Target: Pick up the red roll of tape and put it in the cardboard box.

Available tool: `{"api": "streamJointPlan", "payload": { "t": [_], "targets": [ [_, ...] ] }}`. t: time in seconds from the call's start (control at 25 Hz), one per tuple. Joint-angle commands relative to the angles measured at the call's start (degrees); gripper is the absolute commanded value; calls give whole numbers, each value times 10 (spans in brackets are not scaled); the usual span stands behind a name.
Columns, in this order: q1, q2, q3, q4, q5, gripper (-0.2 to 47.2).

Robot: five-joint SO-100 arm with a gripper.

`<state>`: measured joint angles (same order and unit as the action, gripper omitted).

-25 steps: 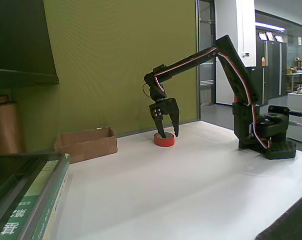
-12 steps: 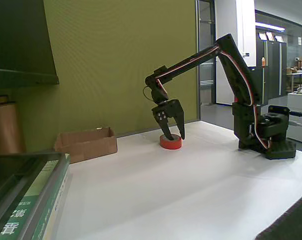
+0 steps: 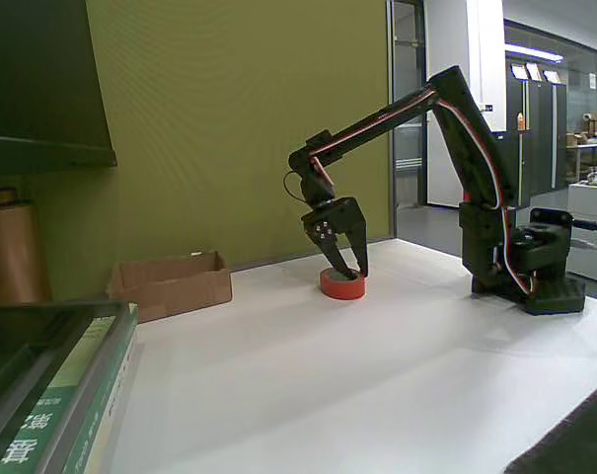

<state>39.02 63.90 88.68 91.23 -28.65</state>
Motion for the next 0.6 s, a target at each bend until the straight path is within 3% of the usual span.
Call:
{"api": "streamJointPlan", "payload": {
  "t": [0.0, 0.56],
  "targets": [
    [4, 38, 18, -6, -11, 40],
    [-7, 61, 20, -11, -27, 1]
  ]
}}
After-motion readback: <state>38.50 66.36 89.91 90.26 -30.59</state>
